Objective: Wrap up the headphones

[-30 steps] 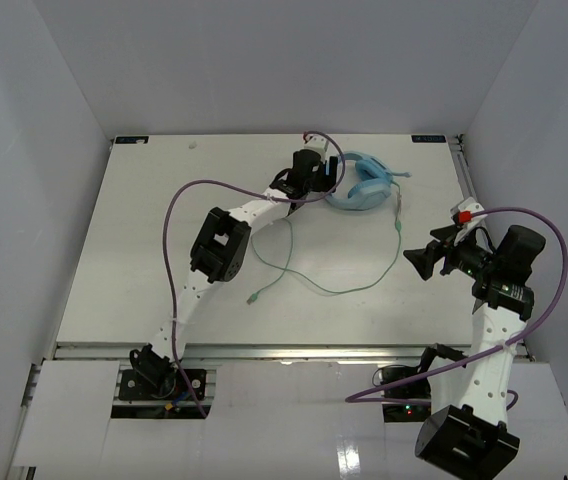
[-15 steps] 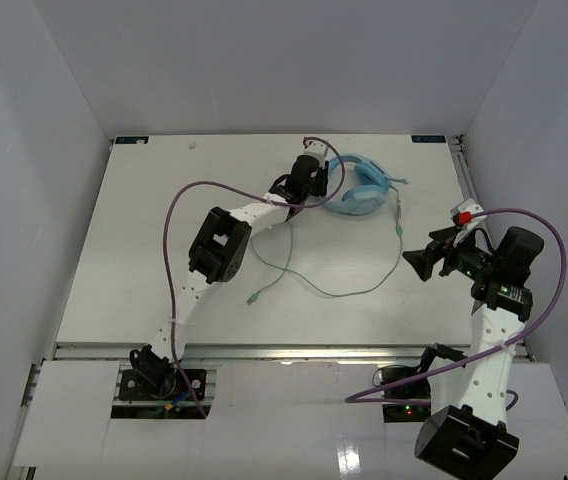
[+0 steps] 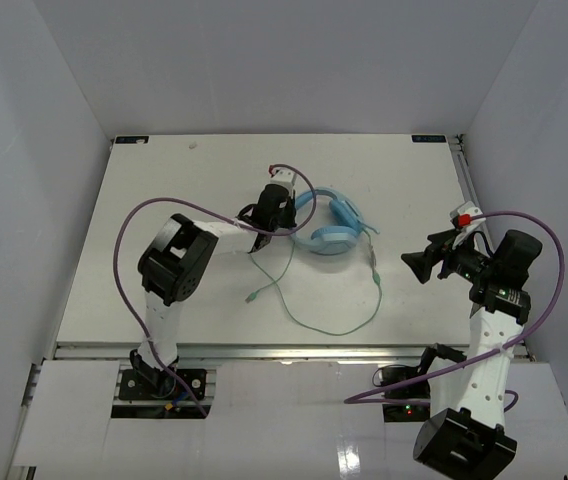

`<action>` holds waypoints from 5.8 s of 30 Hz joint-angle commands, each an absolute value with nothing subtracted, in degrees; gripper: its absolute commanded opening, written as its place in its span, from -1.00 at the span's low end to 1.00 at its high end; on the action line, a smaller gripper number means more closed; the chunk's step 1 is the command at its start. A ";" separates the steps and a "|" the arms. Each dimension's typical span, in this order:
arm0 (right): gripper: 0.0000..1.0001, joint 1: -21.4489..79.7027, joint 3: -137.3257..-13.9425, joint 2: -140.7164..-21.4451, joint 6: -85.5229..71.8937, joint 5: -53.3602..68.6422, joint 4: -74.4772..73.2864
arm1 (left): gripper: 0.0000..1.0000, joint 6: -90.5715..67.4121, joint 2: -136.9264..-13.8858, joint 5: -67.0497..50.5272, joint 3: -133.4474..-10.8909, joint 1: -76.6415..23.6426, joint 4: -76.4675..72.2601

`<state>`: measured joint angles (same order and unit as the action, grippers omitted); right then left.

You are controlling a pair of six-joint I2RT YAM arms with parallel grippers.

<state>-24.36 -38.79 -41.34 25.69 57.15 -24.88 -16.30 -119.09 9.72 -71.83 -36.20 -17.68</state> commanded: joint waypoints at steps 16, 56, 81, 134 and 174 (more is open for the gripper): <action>0.80 -24.52 -38.41 -41.29 25.64 57.33 -23.12 | 0.38 -8.85 -114.42 -0.52 -69.58 -35.68 -17.59; 0.81 -24.52 -39.55 -41.82 26.72 56.56 -23.12 | -0.20 7.86 -128.51 -16.01 -91.26 -31.82 -1.32; 0.80 -23.23 -43.99 -46.59 40.82 59.43 -38.67 | -1.00 -22.85 -98.08 -10.97 -71.06 -27.42 -7.58; 0.92 11.92 -44.51 -64.59 4.37 68.58 21.49 | -1.00 -35.94 -72.95 4.90 -73.80 -27.42 2.04; 0.90 18.56 -40.61 -69.59 5.32 55.64 31.49 | -1.00 -41.62 -72.63 4.68 -74.41 -26.02 -3.03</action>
<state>17.72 -41.38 -70.07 7.98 52.43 20.58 -34.60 -72.81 6.30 -70.12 -26.72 5.36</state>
